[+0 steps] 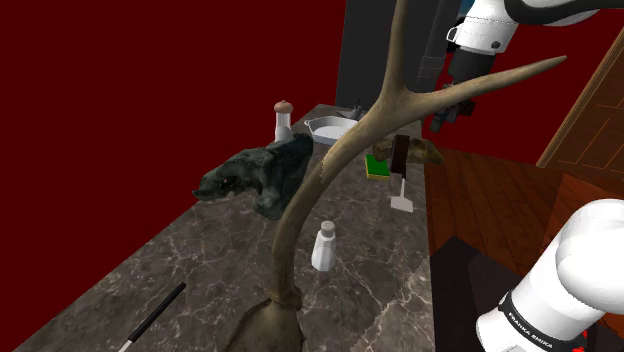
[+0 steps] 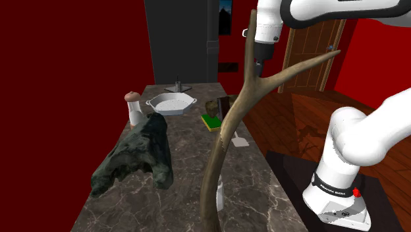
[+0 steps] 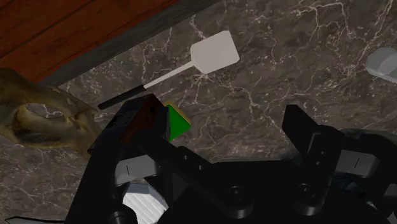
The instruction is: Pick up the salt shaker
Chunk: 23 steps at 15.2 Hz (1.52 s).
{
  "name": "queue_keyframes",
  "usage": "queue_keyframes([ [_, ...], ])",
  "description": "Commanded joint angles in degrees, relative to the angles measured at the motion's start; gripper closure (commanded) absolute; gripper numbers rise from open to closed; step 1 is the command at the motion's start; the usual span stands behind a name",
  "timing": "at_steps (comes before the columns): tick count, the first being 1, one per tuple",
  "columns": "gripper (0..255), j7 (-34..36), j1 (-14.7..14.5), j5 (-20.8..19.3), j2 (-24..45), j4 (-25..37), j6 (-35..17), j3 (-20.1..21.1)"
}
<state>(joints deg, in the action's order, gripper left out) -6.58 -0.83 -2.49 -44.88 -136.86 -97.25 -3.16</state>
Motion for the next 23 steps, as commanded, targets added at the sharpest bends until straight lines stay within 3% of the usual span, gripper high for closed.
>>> queue_keyframes([
  [1,0,0.00,0.00,0.00,0.00,0.00,0.00,0.00],
  [10,0,11.46,-4.53,7.67,2.71,-4.15,-5.51,9.89],
  [19,0,22.53,-8.54,14.27,11.11,-3.06,-12.69,20.03],
  [21,0,23.87,-6.65,16.58,13.21,-2.03,-14.09,24.40],
  [23,0,23.88,-1.28,20.31,14.61,-0.62,-14.96,31.66],
])
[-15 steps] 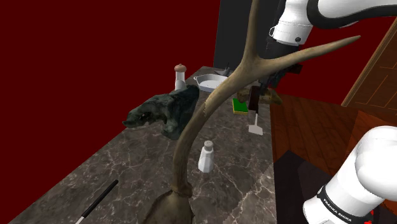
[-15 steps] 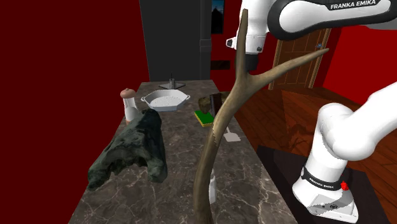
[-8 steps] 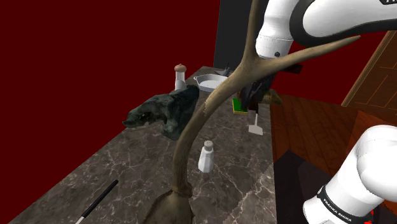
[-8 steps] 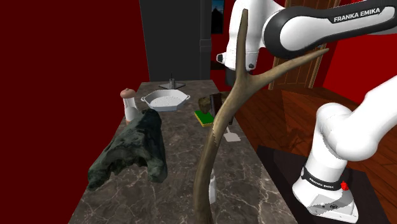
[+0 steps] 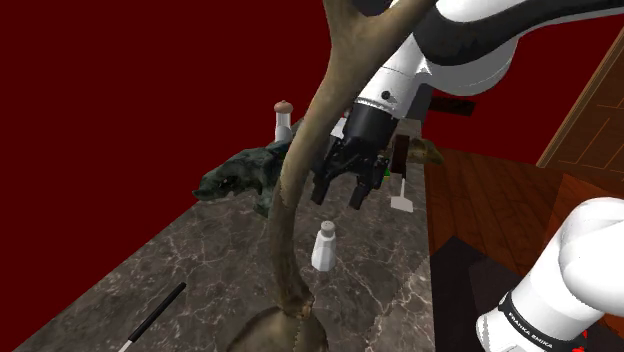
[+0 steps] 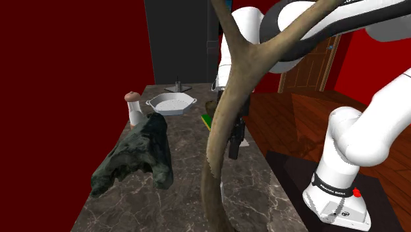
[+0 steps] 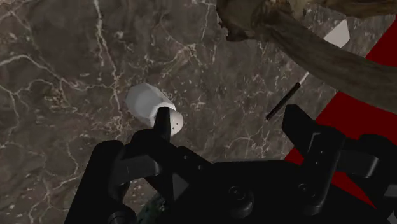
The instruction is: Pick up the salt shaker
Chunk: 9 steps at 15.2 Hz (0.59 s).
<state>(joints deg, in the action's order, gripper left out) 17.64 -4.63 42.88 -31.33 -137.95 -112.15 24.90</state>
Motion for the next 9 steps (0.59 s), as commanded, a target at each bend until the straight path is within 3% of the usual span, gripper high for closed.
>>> queue_keyframes([
  [1,0,-0.22,5.22,-23.34,1.71,1.29,-0.44,7.23],
  [2,0,0.30,7.15,-22.15,2.58,2.14,-0.95,10.23],
  [5,0,4.18,8.03,-22.04,6.88,4.62,-3.33,14.79],
  [9,0,4.16,8.10,-21.87,8.01,2.39,-6.65,15.80],
])
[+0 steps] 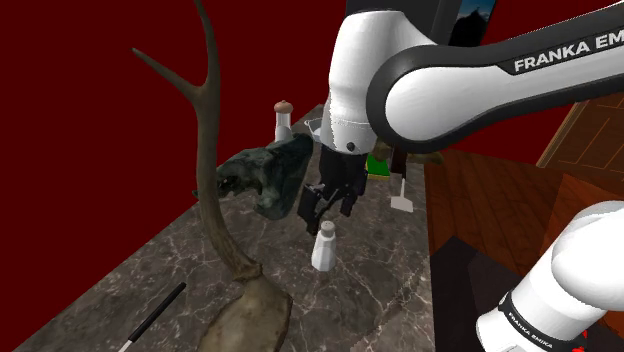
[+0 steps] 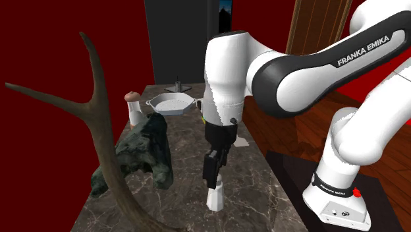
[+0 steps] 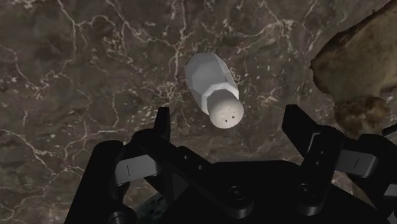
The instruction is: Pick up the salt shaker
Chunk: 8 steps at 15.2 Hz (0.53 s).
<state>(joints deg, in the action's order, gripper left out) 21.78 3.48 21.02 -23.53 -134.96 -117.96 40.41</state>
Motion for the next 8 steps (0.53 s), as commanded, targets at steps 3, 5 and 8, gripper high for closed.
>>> queue_keyframes([
  [3,0,0.07,0.11,0.03,1.26,-2.16,-3.41,1.11],
  [5,0,0.09,0.14,0.03,1.47,-2.45,-3.90,1.27],
  [8,255,0.20,0.17,-0.03,1.59,-2.34,-3.93,1.36],
])
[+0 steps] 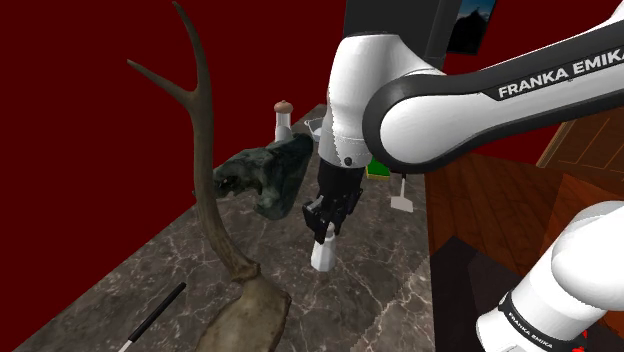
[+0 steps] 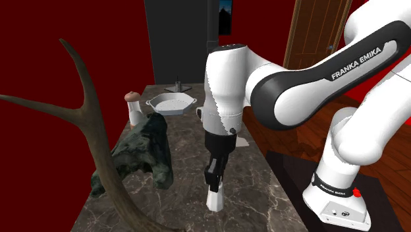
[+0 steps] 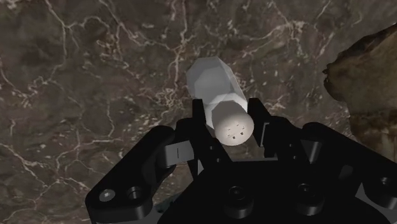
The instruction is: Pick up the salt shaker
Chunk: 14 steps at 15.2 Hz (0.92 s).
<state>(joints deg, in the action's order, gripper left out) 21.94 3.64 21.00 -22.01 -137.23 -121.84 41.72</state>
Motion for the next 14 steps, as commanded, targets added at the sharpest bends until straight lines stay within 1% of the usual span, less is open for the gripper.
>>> queue_keyframes([
  [1,255,0.00,0.01,-0.01,0.06,-0.08,-0.05,0.03],
  [7,255,-0.07,-0.03,0.05,-0.05,-0.18,-0.03,-0.04],
  [14,255,-0.14,-0.23,-0.12,-2.30,3.57,5.89,-1.89],
])
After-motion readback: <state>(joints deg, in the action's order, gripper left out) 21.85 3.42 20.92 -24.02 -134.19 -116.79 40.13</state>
